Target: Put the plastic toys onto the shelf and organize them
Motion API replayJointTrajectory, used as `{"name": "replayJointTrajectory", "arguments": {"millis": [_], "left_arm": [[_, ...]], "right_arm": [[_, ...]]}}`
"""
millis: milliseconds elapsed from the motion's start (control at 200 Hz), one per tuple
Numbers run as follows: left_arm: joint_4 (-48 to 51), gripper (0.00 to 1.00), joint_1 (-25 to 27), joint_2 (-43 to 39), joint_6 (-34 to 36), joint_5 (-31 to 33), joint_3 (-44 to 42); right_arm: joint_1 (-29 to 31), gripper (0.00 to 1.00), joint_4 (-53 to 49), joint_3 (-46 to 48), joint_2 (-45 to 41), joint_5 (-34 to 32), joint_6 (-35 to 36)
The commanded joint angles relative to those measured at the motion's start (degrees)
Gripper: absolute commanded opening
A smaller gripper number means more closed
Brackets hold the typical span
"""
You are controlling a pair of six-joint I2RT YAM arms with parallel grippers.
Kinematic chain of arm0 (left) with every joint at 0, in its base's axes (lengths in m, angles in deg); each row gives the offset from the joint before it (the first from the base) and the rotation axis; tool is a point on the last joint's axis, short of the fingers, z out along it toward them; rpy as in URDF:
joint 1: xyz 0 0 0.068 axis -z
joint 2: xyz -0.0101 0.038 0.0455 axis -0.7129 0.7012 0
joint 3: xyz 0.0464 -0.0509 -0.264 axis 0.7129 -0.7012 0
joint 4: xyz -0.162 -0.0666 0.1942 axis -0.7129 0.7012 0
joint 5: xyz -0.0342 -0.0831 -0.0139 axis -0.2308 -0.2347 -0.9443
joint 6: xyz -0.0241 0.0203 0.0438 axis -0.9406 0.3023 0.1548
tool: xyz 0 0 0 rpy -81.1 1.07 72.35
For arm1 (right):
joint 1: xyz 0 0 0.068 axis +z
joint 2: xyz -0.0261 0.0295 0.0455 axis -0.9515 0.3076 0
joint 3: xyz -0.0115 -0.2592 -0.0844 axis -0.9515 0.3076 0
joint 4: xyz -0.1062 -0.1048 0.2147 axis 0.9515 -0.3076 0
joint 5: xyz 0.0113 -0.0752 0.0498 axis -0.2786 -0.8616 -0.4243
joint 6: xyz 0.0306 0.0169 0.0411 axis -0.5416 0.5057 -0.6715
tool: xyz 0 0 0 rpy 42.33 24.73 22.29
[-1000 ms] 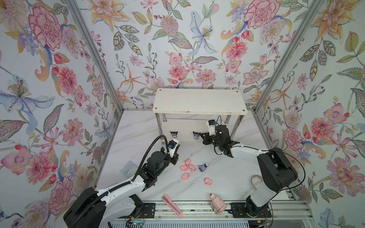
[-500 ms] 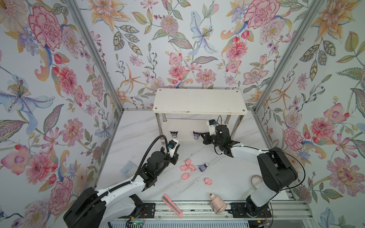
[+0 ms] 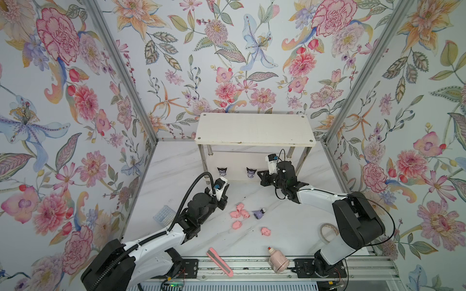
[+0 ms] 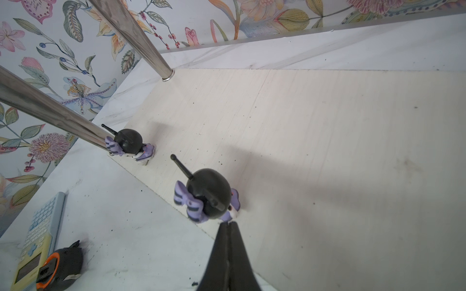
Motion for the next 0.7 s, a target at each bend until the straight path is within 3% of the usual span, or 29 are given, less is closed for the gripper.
{"name": "replayJointTrajectory", "arguments": {"millis": [0, 696], "left_arm": [[-0.86, 0.12, -0.71, -0.70, -0.88, 0.24, -0.70], [-1.00, 0.12, -1.04, 0.19, -0.88, -0.13, -0.45]], "right_arm": [[0.58, 0.00, 0.59, -0.71, -0.60, 0.91, -0.58], [0.67, 0.00, -0.10, -3.69, 2.21, 0.89, 0.00]]}}
